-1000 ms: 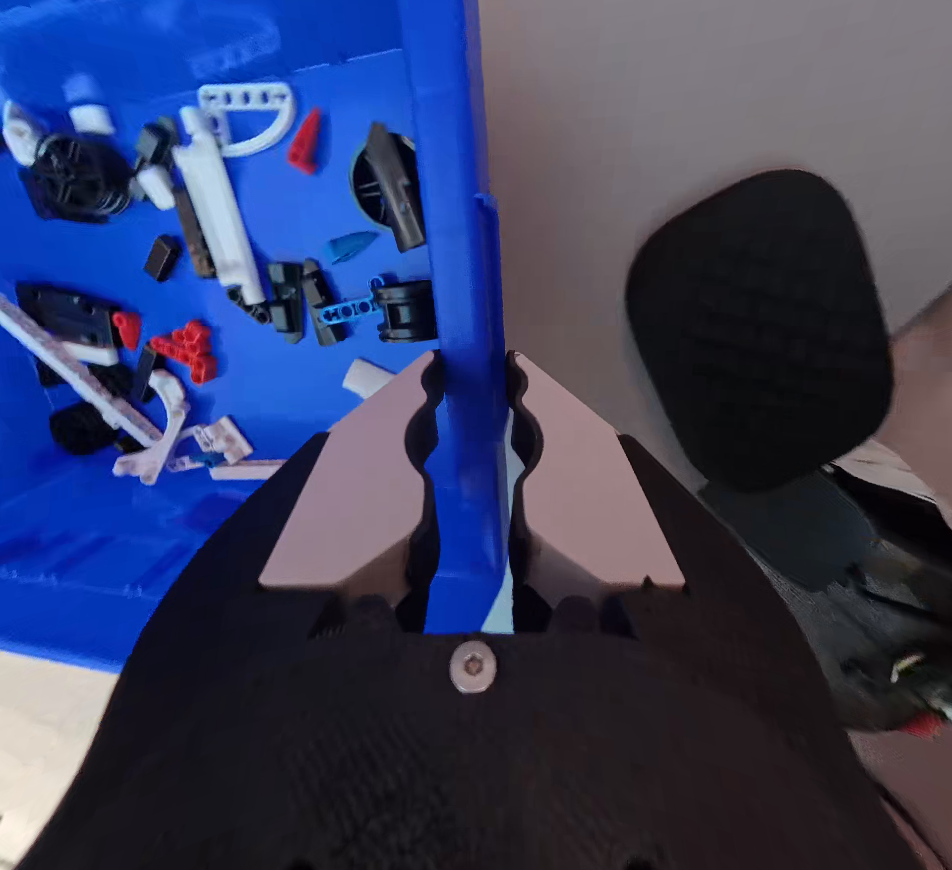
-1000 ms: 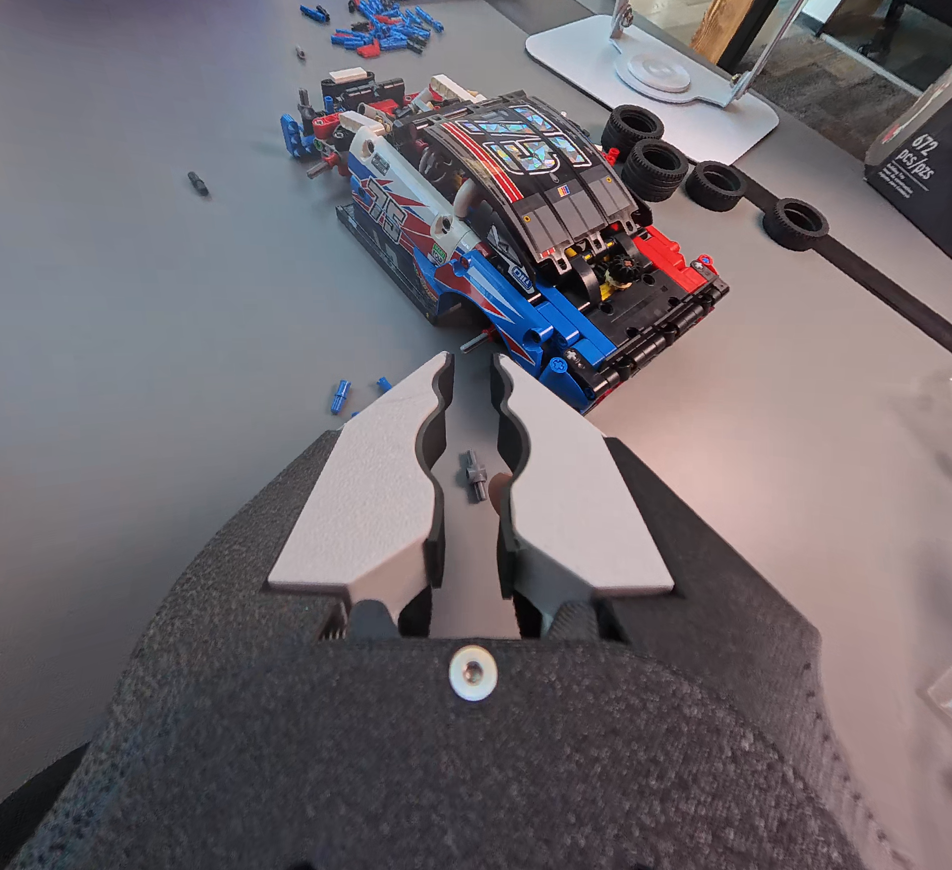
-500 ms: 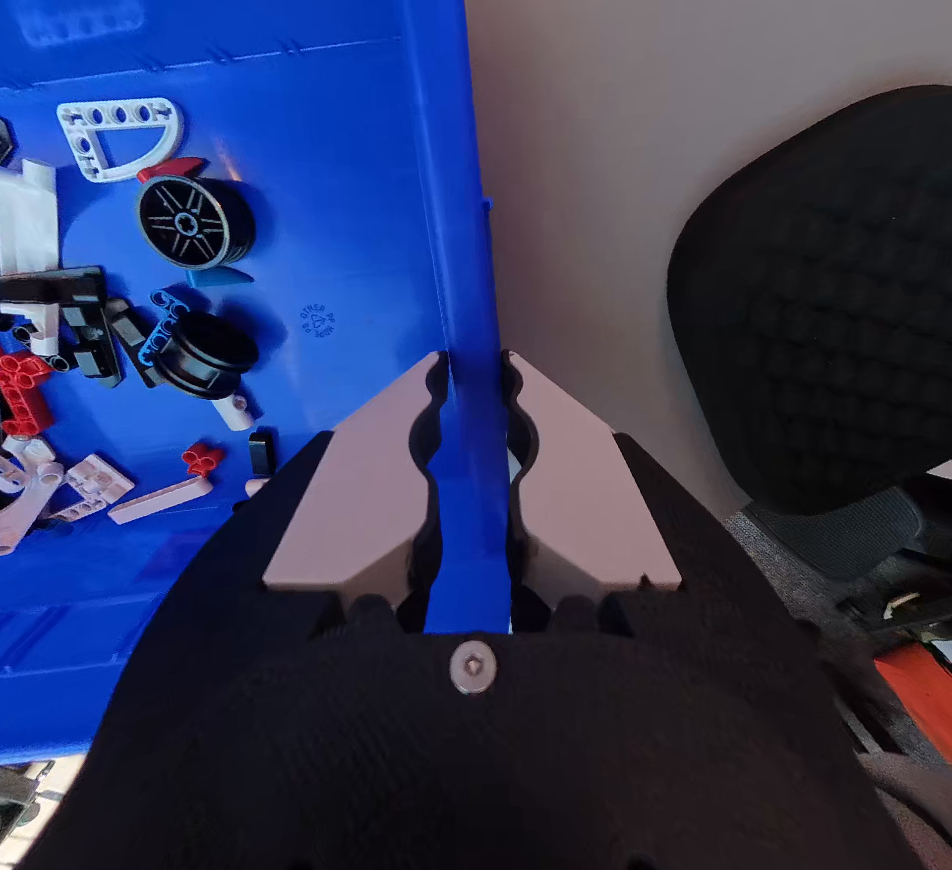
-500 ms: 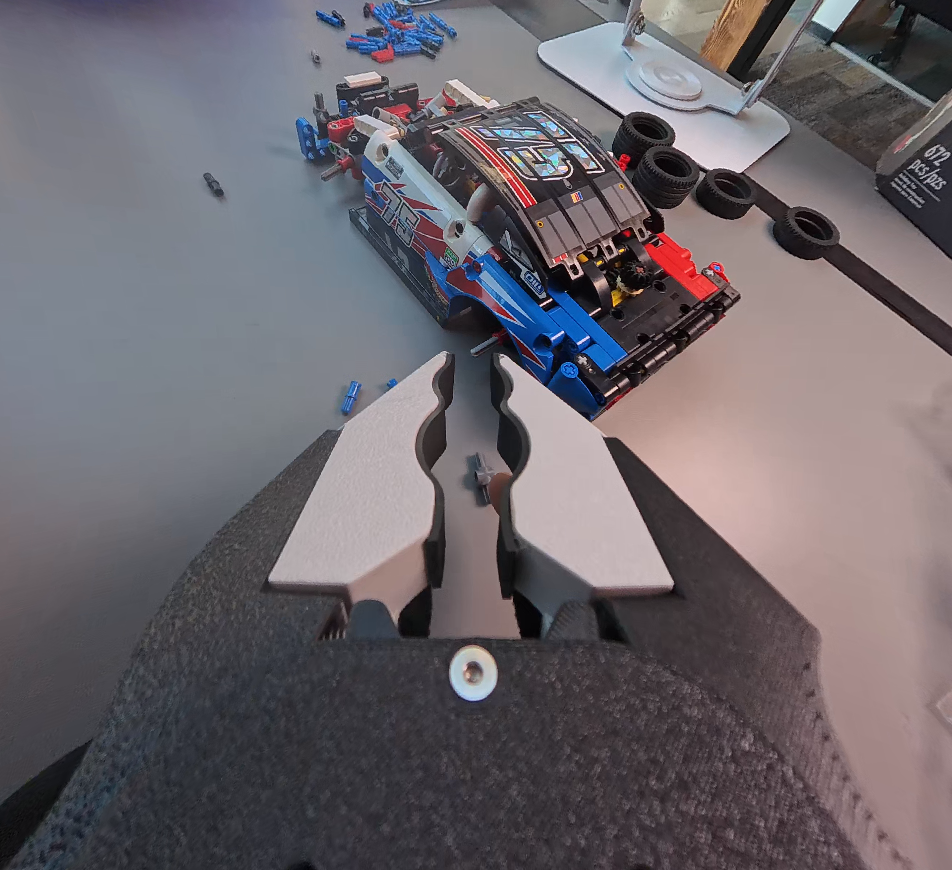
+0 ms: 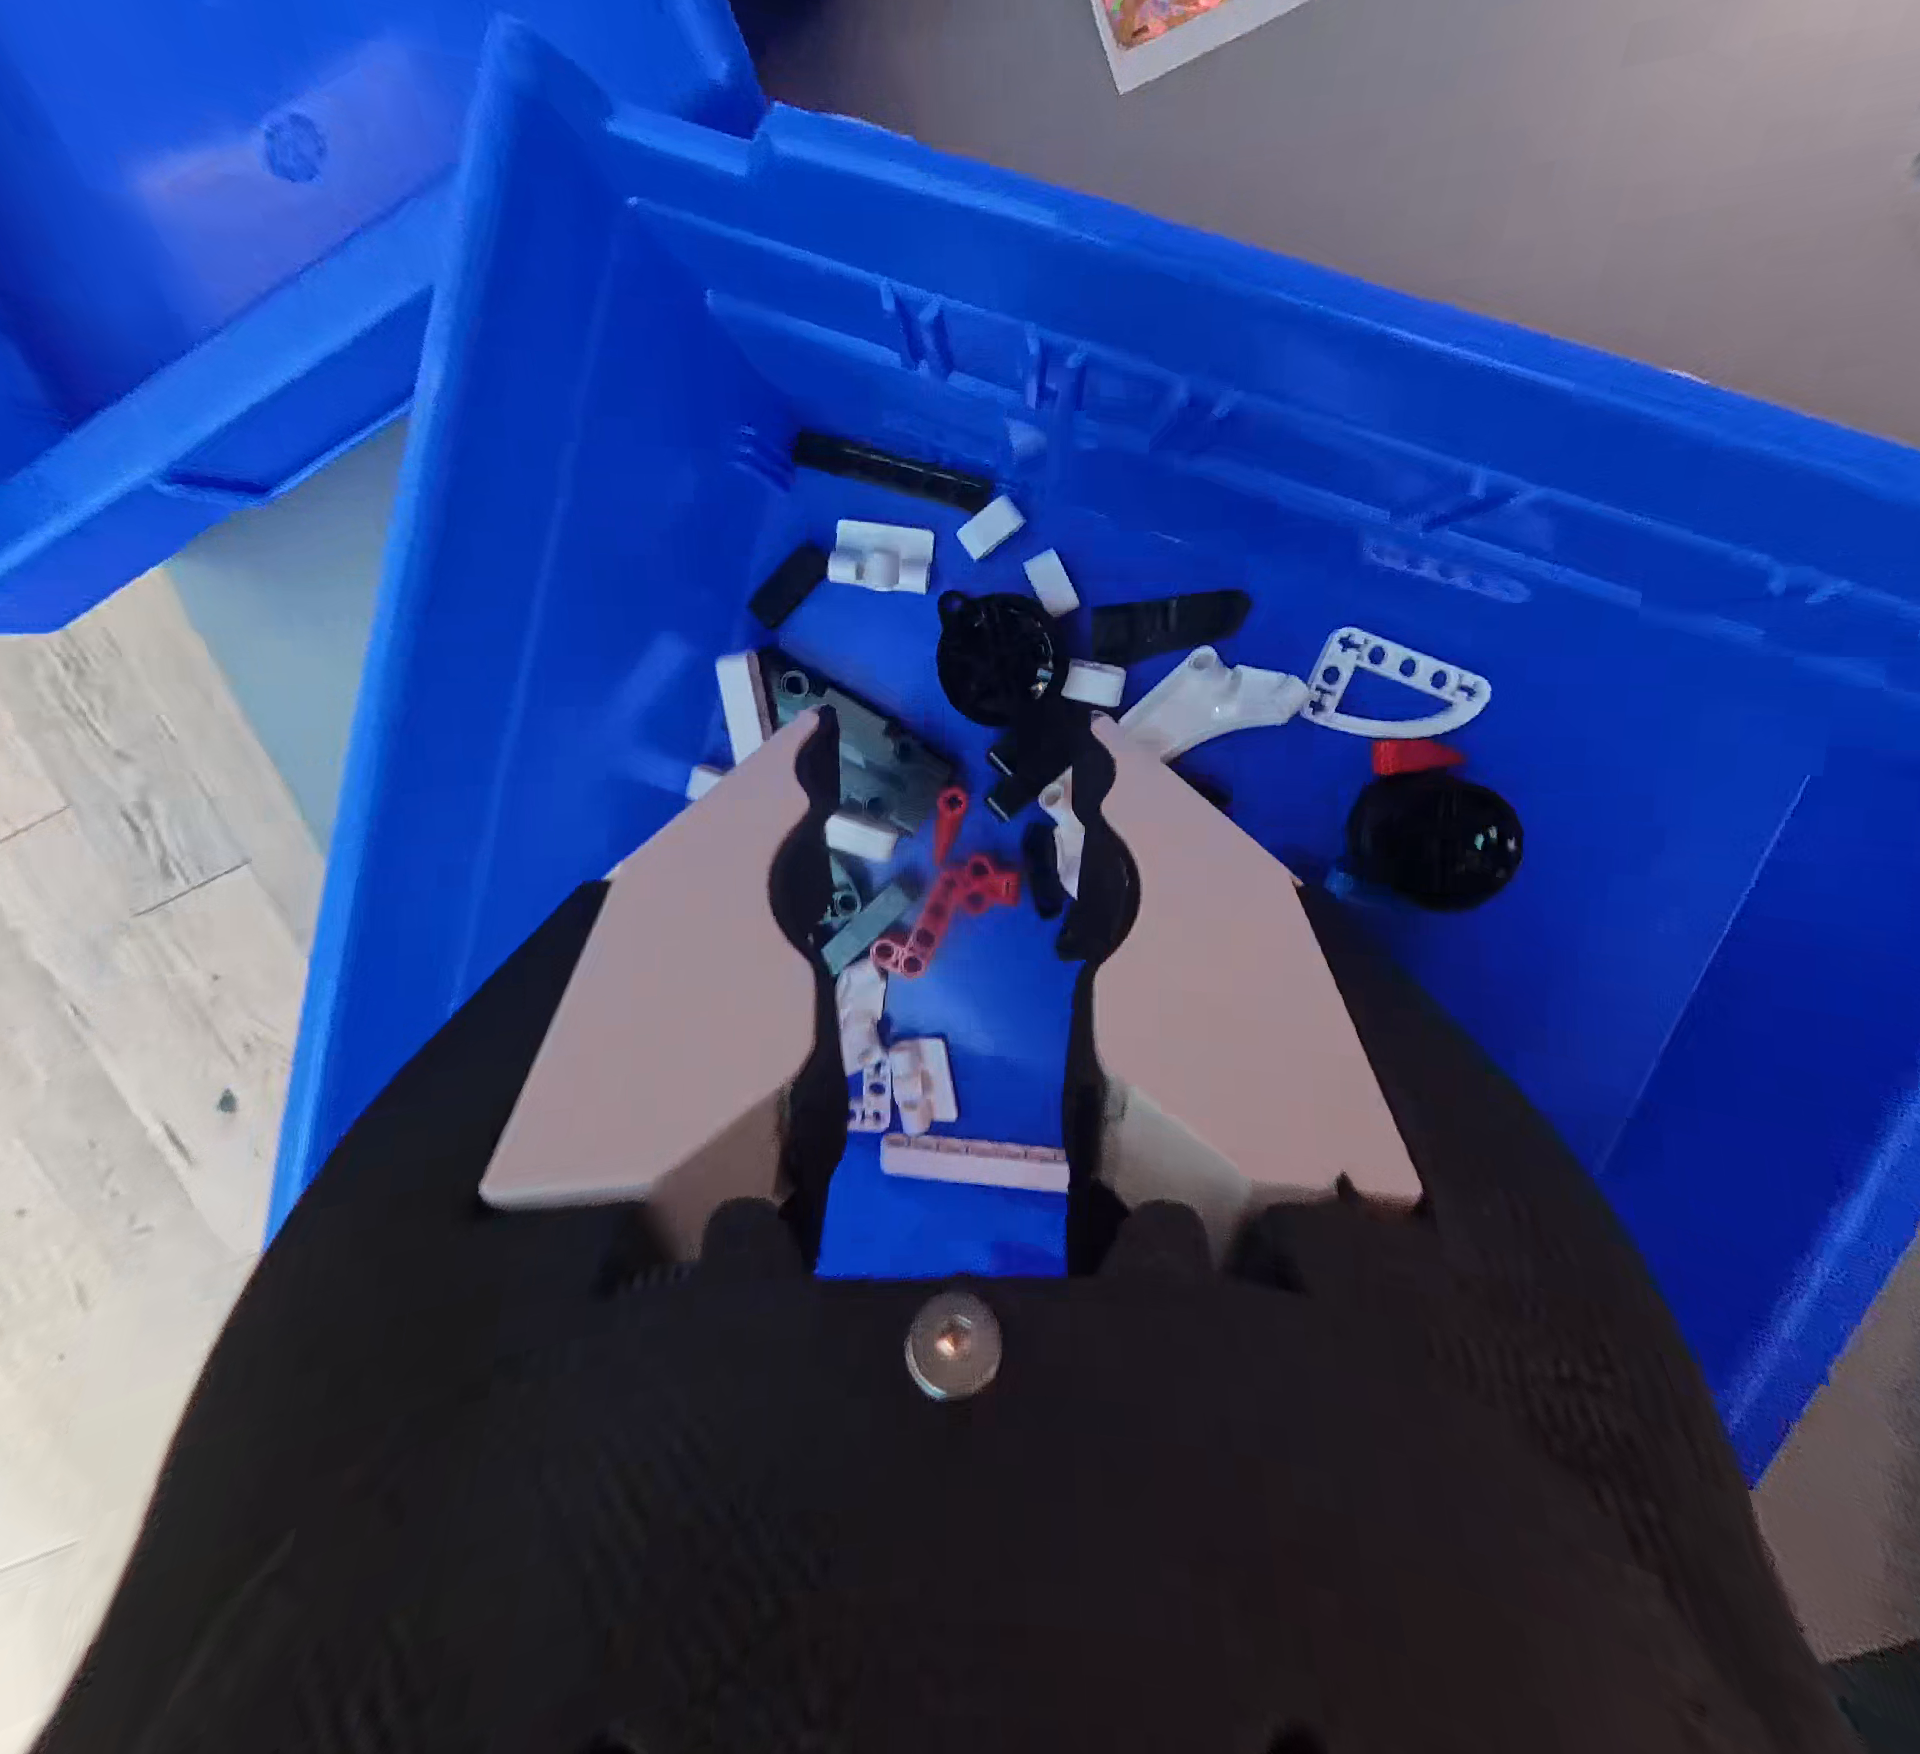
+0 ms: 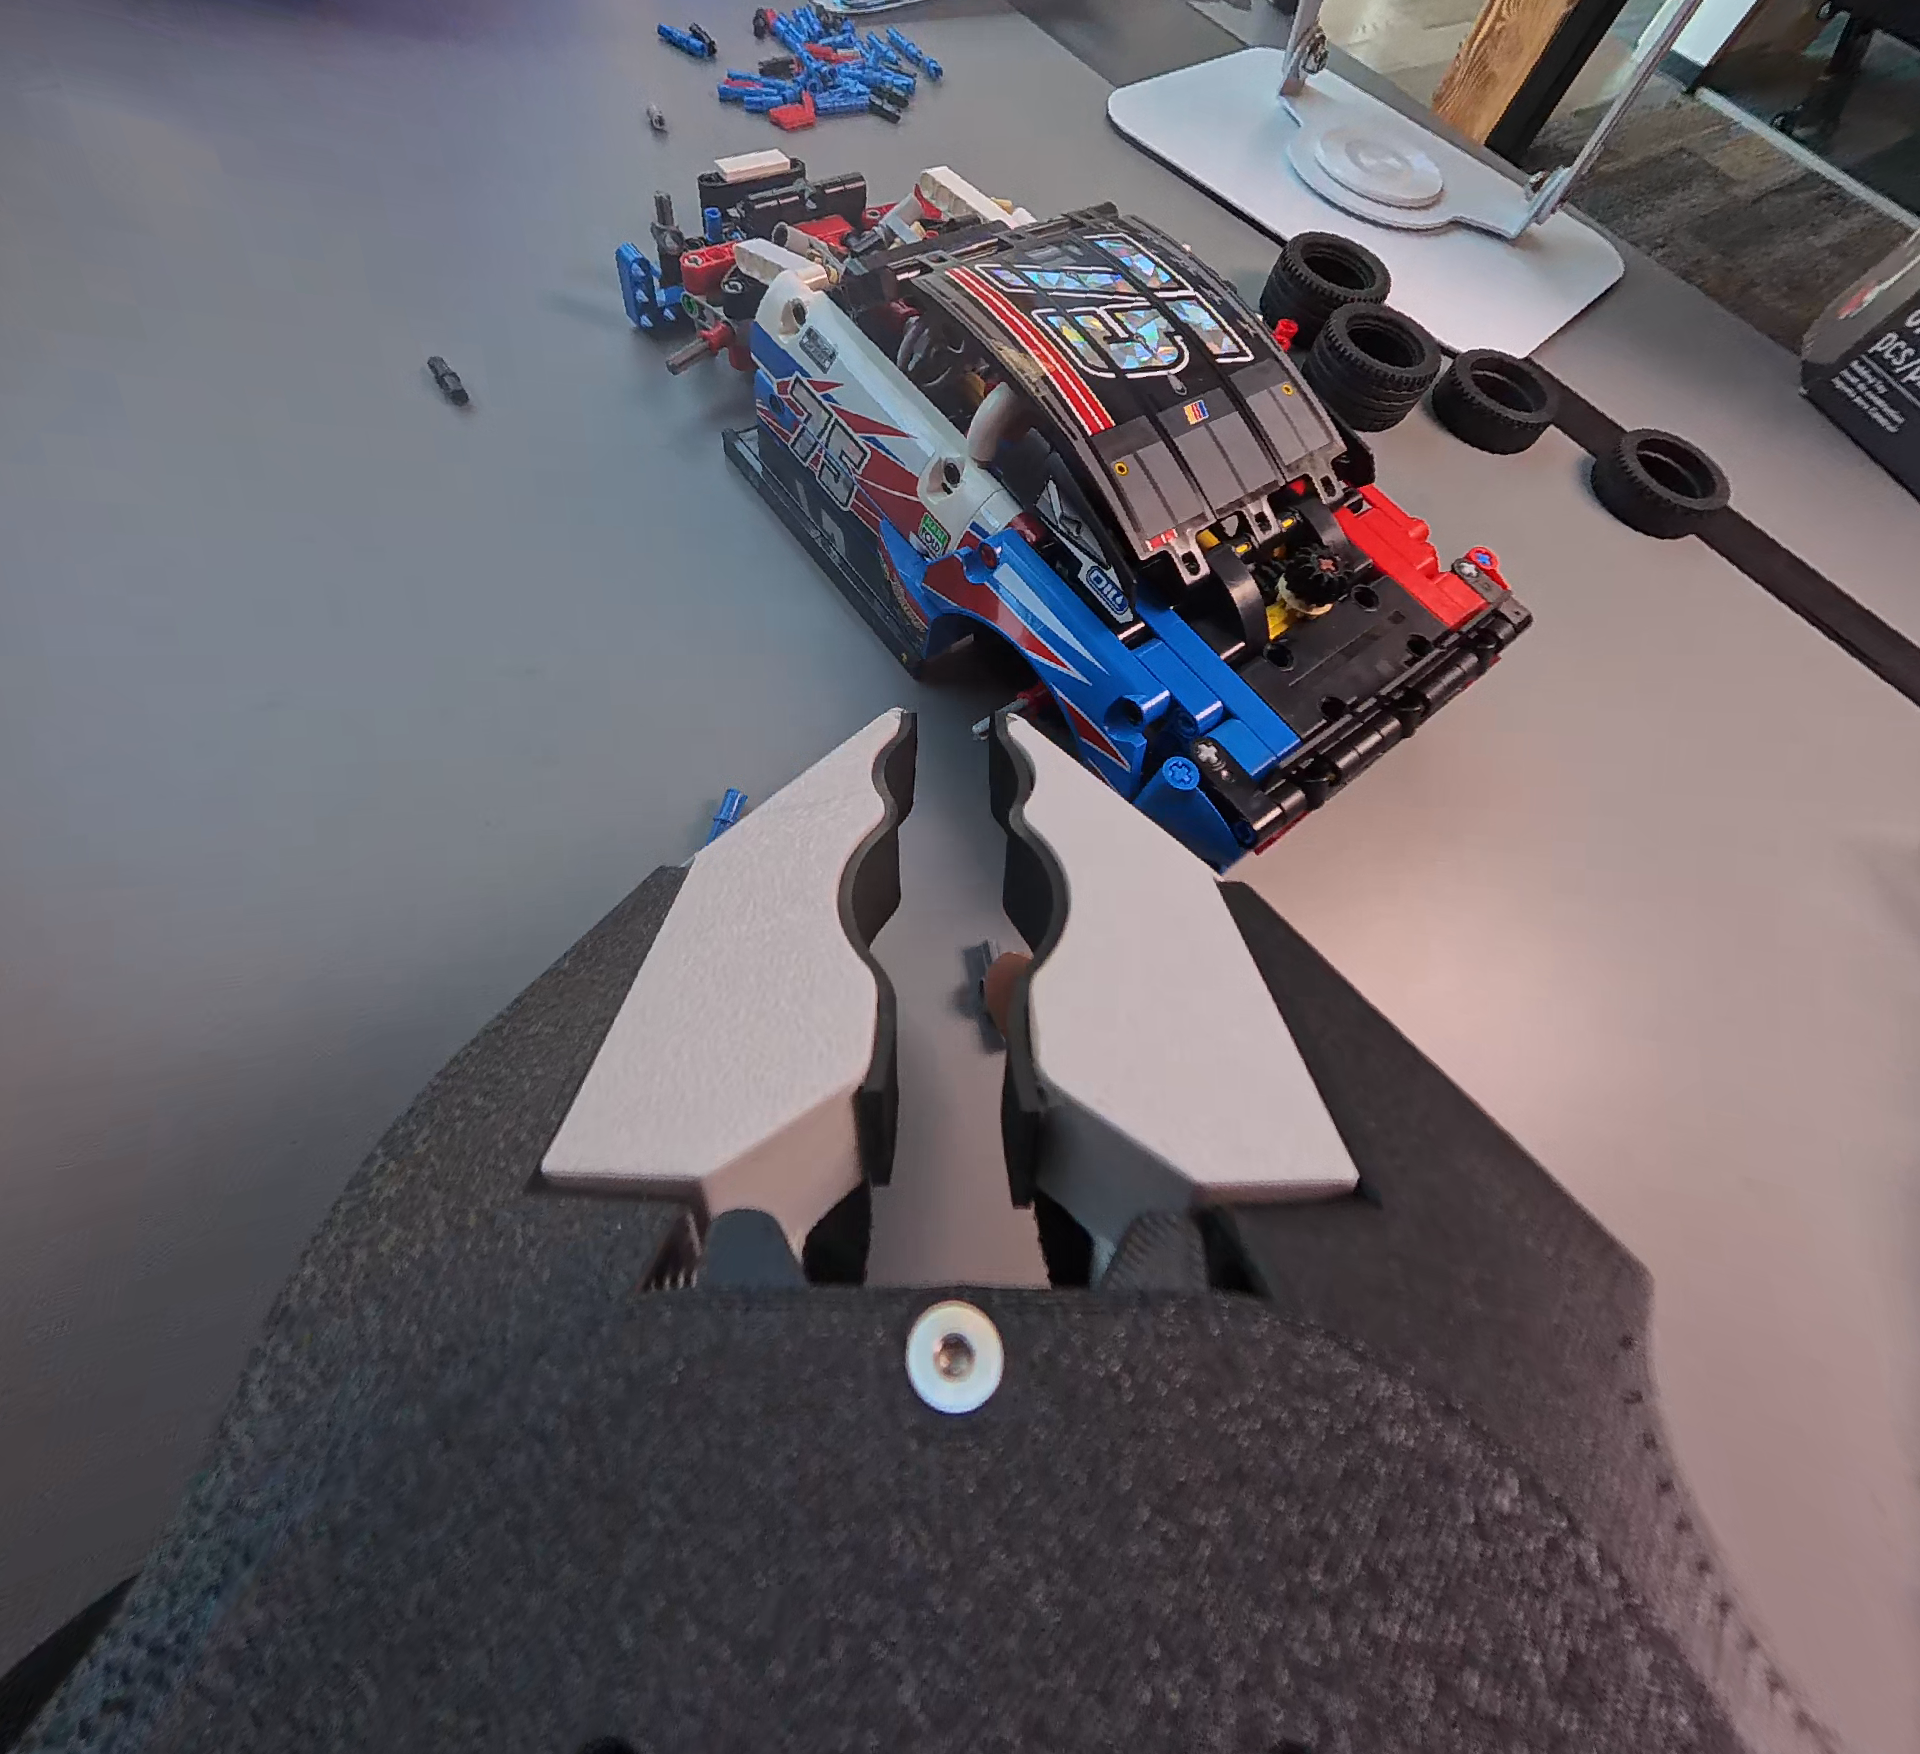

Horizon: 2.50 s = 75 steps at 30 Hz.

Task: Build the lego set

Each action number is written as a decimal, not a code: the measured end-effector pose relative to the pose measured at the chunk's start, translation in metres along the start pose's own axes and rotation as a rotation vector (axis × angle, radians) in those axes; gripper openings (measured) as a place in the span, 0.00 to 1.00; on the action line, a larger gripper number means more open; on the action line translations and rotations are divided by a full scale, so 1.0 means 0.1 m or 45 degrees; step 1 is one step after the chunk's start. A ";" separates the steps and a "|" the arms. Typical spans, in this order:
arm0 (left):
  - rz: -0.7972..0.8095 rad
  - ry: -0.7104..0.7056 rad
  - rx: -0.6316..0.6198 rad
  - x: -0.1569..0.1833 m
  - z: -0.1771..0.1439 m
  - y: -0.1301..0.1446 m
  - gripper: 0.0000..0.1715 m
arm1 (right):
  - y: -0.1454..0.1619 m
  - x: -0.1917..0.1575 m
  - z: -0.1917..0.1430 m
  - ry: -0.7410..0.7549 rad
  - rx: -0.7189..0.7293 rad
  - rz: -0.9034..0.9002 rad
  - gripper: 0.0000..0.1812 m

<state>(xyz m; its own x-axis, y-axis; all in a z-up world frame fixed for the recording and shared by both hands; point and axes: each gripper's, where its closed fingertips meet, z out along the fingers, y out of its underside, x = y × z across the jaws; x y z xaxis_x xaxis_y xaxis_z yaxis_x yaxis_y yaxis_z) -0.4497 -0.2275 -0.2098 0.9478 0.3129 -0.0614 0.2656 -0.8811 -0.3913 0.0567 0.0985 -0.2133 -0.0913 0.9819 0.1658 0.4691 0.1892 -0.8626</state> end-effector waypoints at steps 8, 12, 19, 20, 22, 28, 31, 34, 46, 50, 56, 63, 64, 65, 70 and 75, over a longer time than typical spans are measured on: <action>0.088 0.067 -0.175 0.12 0.36 0.10 0.15 | 0.04 0.05 -0.04 0.017 0.004 0.029 0.06; 0.165 0.248 -0.165 0.41 0.07 0.13 0.00 | 0.05 0.03 -0.01 0.003 0.002 0.024 0.06; 0.256 0.480 -0.092 0.67 -0.24 0.22 0.03 | 0.06 0.01 0.01 -0.009 0.003 0.024 0.06; 0.232 0.384 -0.096 0.54 -0.16 0.22 0.06 | 0.05 0.01 0.01 -0.010 0.002 0.023 0.06; 0.221 0.173 -0.090 0.26 0.02 0.18 0.08 | 0.05 0.01 0.01 -0.007 0.002 0.020 0.06; 0.066 0.054 -0.133 0.07 0.39 0.11 0.20 | 0.06 0.01 0.01 0.004 -0.003 0.022 0.06; 0.026 0.075 -0.174 0.07 0.49 0.13 0.24 | 0.06 0.02 0.00 0.012 -0.003 0.024 0.06; 0.002 0.087 -0.156 0.07 0.51 0.09 0.17 | 0.06 0.03 -0.01 0.017 0.001 0.033 0.06; 0.208 0.072 0.089 0.29 0.03 -0.15 0.13 | 0.01 0.04 -0.05 0.020 0.033 0.027 0.06; 0.542 0.202 0.492 1.12 -0.71 -0.55 0.13 | -0.17 -0.07 -0.06 -0.025 0.116 0.006 0.06; 0.987 0.257 0.933 2.80 -1.28 -0.73 0.13 | -0.84 -0.55 0.12 -0.209 0.293 0.211 0.09; 1.059 0.172 1.205 4.05 -0.97 -0.81 0.13 | -1.61 -1.11 0.39 -0.446 0.484 0.558 0.13; 1.053 0.190 1.221 4.17 -0.92 -0.80 0.13 | -1.64 -1.15 0.42 -0.470 0.483 0.574 0.14; 1.045 0.198 1.225 4.25 -0.87 -0.79 0.13 | -1.65 -1.19 0.44 -0.496 0.477 0.585 0.15; 1.072 0.212 1.227 4.47 -0.70 -0.74 0.13 | -1.53 -1.26 0.52 -0.521 0.406 0.590 0.02; 0.918 0.388 1.209 4.27 -0.83 -0.66 0.18 | -1.33 -1.14 0.38 -0.572 0.314 0.474 0.01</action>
<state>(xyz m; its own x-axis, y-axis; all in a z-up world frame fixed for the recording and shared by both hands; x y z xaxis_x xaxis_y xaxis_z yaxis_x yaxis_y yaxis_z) -0.0474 -0.0654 -0.1337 0.8609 -0.3461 -0.3729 -0.4487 -0.1710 -0.8772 -0.0290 -0.0385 -0.1358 -0.3462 0.8754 -0.3374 0.3292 -0.2234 -0.9175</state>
